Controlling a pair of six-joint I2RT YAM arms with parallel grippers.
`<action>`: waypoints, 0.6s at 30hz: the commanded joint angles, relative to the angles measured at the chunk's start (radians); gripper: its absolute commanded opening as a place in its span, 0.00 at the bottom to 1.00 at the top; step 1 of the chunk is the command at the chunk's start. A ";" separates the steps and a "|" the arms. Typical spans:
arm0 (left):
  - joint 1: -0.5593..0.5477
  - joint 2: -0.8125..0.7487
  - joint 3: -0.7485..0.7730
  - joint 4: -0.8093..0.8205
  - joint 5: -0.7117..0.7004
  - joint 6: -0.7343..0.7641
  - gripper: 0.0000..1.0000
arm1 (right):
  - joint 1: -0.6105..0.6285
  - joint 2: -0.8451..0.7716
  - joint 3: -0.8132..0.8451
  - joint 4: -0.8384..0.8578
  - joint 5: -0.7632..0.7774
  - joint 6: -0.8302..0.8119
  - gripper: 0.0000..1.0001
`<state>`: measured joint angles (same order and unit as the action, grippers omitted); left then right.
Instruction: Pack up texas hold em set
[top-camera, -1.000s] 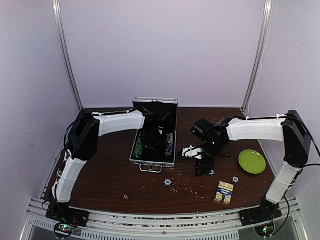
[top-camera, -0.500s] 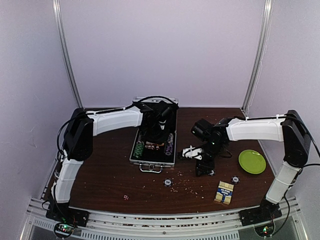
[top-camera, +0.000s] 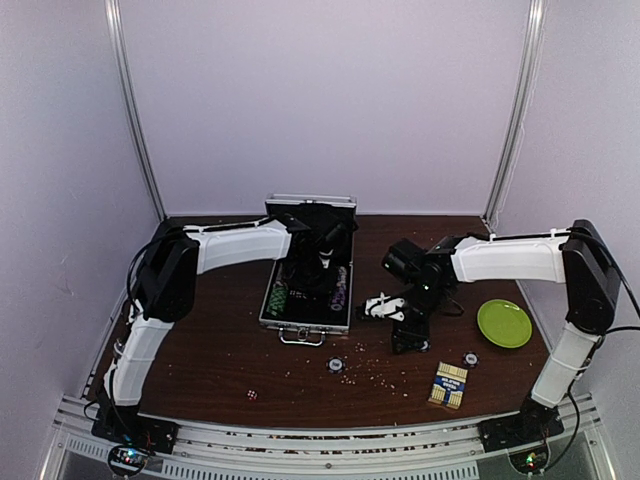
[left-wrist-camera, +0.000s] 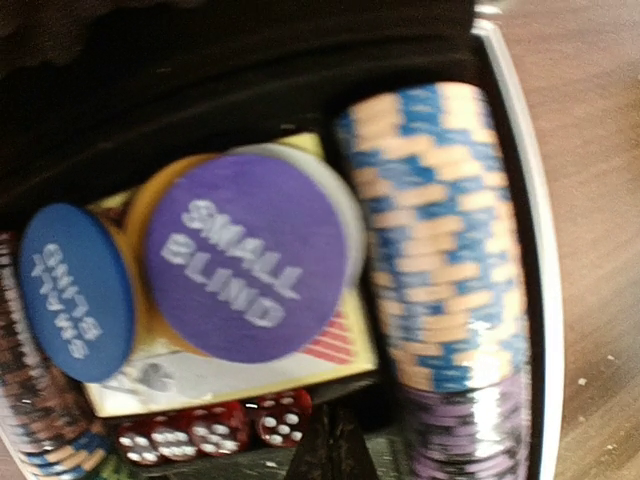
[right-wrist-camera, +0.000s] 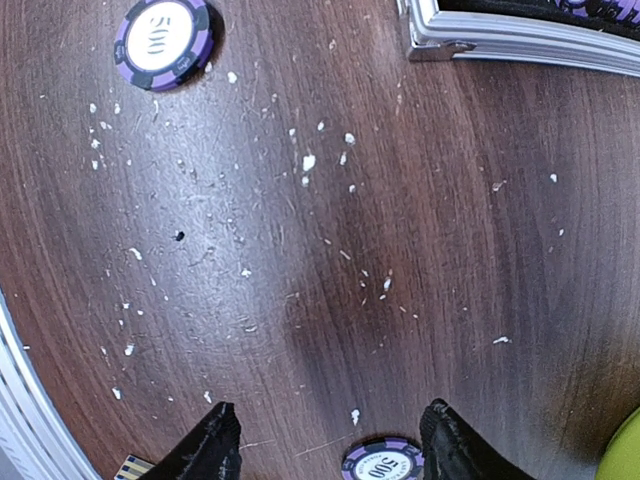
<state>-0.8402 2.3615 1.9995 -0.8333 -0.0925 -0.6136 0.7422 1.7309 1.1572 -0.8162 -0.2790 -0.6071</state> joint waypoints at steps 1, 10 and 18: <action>0.031 -0.016 -0.009 -0.017 -0.081 -0.010 0.01 | 0.005 0.013 0.026 -0.012 0.017 -0.011 0.62; 0.034 -0.032 -0.026 -0.023 -0.071 -0.017 0.00 | 0.005 0.019 0.030 -0.020 0.012 -0.013 0.62; -0.034 -0.264 -0.122 0.036 -0.089 0.062 0.07 | 0.006 0.014 0.029 -0.021 0.011 -0.013 0.62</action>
<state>-0.8341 2.2814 1.9289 -0.8211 -0.1455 -0.5953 0.7422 1.7416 1.1610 -0.8227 -0.2794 -0.6071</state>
